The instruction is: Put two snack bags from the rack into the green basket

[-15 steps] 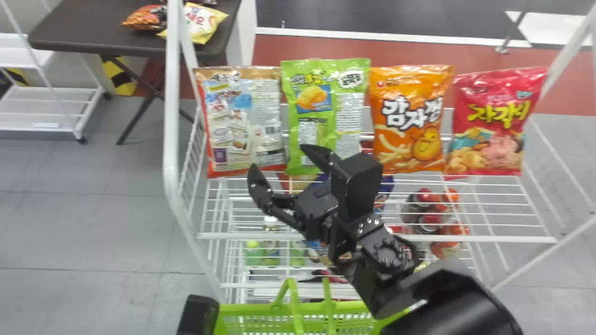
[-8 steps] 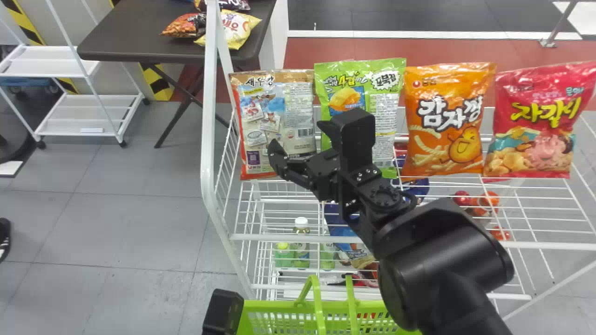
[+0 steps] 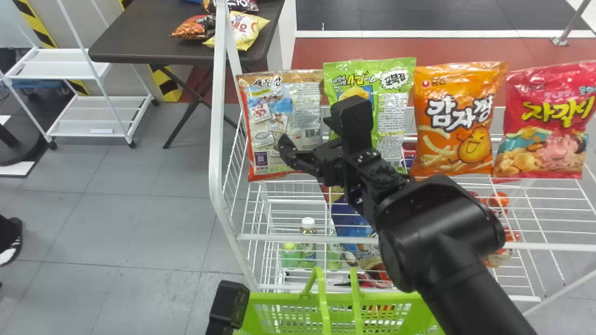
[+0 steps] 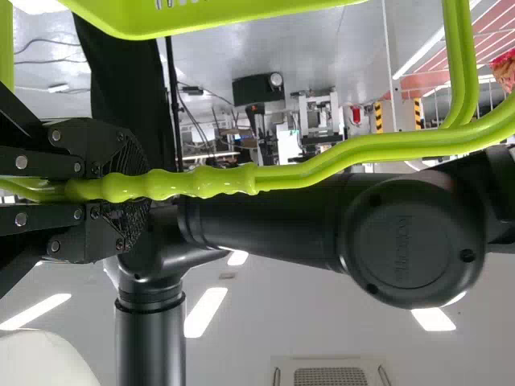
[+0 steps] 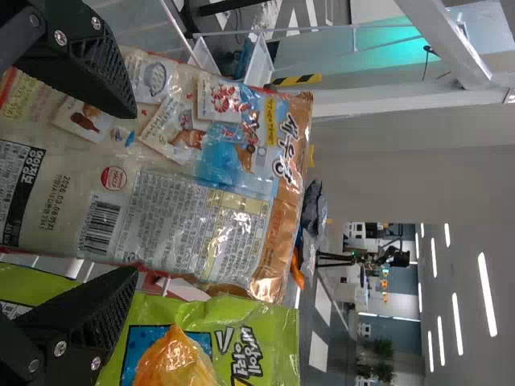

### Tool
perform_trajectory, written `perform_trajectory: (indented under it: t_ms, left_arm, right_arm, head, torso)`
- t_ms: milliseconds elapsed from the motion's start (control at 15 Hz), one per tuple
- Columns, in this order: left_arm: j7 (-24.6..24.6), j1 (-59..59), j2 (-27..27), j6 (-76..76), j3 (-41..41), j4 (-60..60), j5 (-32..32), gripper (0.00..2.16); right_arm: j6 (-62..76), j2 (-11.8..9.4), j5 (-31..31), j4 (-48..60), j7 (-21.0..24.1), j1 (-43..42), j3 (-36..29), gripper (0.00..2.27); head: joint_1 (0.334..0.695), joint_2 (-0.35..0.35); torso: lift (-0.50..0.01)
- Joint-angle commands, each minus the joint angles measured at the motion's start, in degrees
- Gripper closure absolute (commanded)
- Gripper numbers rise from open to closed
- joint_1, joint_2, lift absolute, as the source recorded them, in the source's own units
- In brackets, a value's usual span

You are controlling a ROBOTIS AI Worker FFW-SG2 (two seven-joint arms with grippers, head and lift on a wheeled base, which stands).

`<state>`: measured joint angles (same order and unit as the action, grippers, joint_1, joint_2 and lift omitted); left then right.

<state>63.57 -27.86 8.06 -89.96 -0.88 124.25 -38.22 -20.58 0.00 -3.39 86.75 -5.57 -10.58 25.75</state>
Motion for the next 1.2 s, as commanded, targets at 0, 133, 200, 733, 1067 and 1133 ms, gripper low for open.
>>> perform_trajectory:
  t_ms: [0,133,200,733,1067,1133]
  left_arm:
    - [0.06,0.27,0.11,-0.07,0.0,-0.67,-0.19,1.26]
    - [0.41,0.27,0.11,-0.07,-0.18,-0.76,-0.19,1.26]
    - [0.41,0.27,0.02,-0.07,-0.18,-0.76,-0.19,1.26]
    - [0.41,-0.09,0.02,-0.07,-0.18,-0.5,-0.28,1.26]
    - [0.41,0.18,0.2,-0.07,-0.35,-0.06,-0.36,1.26]
    - [0.41,0.18,0.2,-0.07,-0.53,0.21,-0.36,1.26]
  right_arm:
    - [-0.3,0.05,-1.01,-1.67,-0.94,-2.17,0.09,0.15]
    - [-0.65,0.05,-1.27,-2.46,-2.08,-3.31,0.62,0.19]
    - [-2.06,0.05,-1.27,-2.55,-2.78,-3.75,0.88,0.28]
    - [-11.2,0.05,0.14,4.92,-3.48,-0.94,3.34,2.22]
    - [-13.13,-1.94,1.1,19.69,-2.25,7.68,1.85,2.23]
    - [-13.31,-3.78,0.49,22.85,-2.17,9.7,0.44,2.23]
  head:
    - [0.695,0.068]
    - [0.695,0.073]
    - [0.695,0.076]
    - [0.695,0.121]
    - [0.695,0.14]
    - [0.695,0.139]
  torso:
    - [-0.003]
    - [-0.003]
    - [-0.003]
    - [-0.003]
    - [-0.003]
    - [-0.003]
